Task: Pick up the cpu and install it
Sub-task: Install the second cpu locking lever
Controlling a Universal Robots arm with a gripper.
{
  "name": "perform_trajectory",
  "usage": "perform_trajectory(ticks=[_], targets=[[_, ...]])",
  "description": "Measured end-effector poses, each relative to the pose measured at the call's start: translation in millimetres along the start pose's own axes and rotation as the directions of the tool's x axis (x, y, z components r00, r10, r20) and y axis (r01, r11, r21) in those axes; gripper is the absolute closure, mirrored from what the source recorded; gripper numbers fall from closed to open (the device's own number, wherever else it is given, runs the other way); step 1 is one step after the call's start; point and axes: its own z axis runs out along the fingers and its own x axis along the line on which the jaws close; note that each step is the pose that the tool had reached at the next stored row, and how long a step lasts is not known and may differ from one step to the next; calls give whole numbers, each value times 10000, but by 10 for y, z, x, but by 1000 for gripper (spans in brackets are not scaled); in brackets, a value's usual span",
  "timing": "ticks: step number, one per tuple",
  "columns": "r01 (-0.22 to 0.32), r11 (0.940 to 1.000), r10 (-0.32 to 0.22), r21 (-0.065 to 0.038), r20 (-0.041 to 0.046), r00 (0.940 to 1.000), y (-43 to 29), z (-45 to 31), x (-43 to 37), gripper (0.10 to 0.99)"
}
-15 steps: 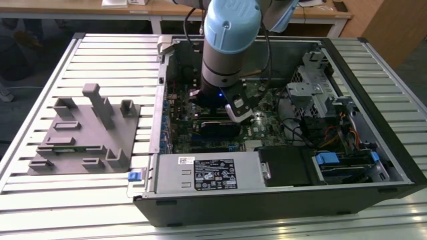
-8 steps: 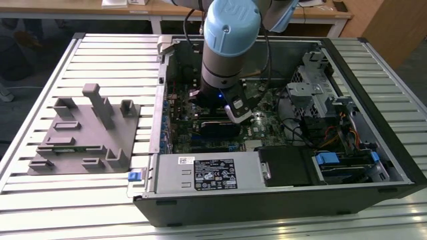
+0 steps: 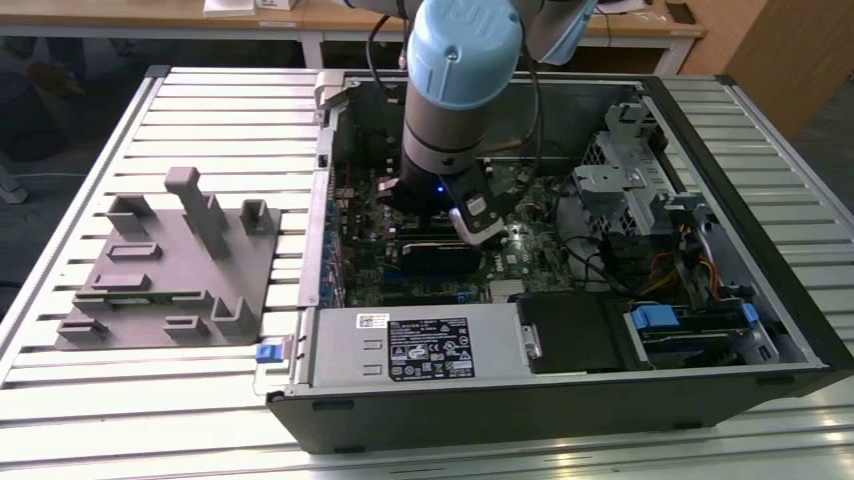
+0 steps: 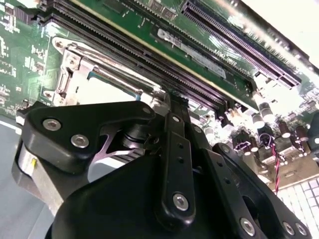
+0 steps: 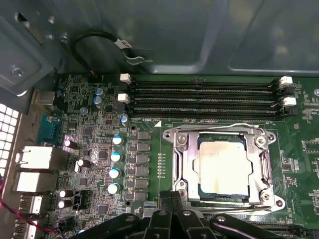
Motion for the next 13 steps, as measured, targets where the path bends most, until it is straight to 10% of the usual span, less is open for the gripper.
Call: perform_trajectory(ticks=[13], targets=[[0, 10000, 0, -17, -1, 10000, 80, -255, 5, 980]])
